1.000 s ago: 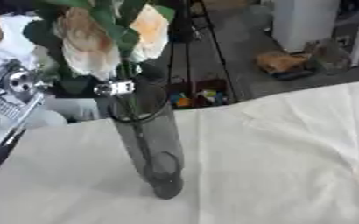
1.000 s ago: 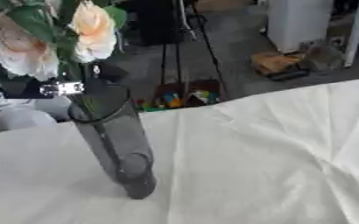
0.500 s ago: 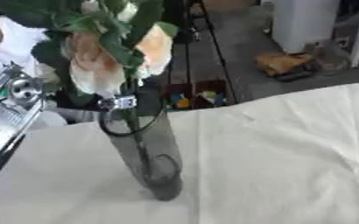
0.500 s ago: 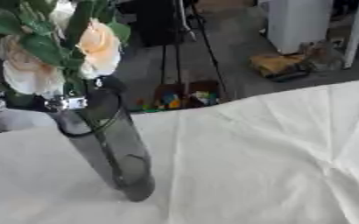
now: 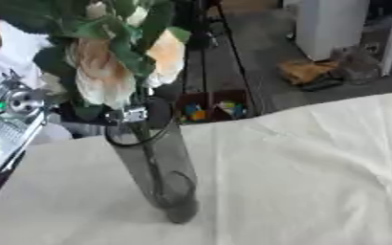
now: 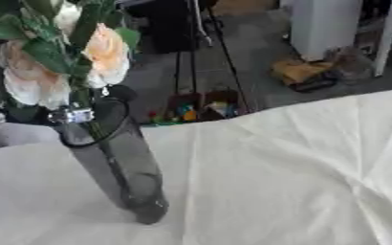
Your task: Arrange flowers into the vase.
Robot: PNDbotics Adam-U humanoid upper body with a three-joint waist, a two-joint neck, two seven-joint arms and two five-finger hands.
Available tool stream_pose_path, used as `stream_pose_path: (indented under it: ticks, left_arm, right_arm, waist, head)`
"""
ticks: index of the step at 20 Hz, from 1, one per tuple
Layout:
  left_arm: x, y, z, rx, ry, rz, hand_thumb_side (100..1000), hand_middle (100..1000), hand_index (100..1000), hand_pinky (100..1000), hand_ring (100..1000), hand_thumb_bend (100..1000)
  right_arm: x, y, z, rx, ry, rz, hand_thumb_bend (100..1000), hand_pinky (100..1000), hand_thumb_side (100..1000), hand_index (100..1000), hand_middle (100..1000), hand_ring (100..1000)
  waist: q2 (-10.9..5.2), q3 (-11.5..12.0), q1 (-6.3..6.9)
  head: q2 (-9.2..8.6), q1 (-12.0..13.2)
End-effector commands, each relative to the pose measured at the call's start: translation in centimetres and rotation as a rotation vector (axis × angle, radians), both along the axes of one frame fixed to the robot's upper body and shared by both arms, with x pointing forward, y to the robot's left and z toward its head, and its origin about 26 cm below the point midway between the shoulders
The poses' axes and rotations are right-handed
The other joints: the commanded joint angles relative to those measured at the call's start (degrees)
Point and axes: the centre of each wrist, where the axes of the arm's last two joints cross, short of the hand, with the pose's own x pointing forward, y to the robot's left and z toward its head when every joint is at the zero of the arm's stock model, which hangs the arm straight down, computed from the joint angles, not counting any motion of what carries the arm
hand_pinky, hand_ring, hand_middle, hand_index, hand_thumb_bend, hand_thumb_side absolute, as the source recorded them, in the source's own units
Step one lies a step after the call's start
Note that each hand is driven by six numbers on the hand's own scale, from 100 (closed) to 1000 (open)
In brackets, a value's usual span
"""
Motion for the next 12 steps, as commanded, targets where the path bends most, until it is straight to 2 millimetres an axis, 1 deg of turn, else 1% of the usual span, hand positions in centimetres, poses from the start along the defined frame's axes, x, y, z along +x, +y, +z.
stream_pose_path:
  ticks: [1, 6, 12]
  left_arm:
    - [-1.08, 0.68, 2.08, -0.046, -0.108, 0.006, 1000, 1000, 1000, 1000, 1000, 100]
    - [-0.66, 0.47, 1.82, -0.097, -0.156, 0.003, 1000, 1000, 1000, 1000, 1000, 100]
    - [-0.23, 0.41, 1.41, -0.115, -0.158, 0.002, 1000, 1000, 1000, 1000, 1000, 100]
  right_arm:
    - [-0.26, 0.01, 0.84, -0.025, -0.029, -0.001, 100, 606, 1000, 731, 603, 725]
    - [-0.26, 0.04, 0.77, -0.028, -0.023, -0.001, 100, 606, 1000, 732, 602, 726]
    - [-0.29, -0.03, 0.73, -0.028, -0.017, -0.007, 100, 606, 1000, 732, 602, 726]
  waist:
    - [-1.02, -0.1, -0.39]
    - [-1.05, -0.2, -0.26]
    - [-1.02, -0.4, -0.07]
  head:
    - [-0.98, 0.0]
    - [-1.07, 0.1]
    - [-1.1, 0.3]
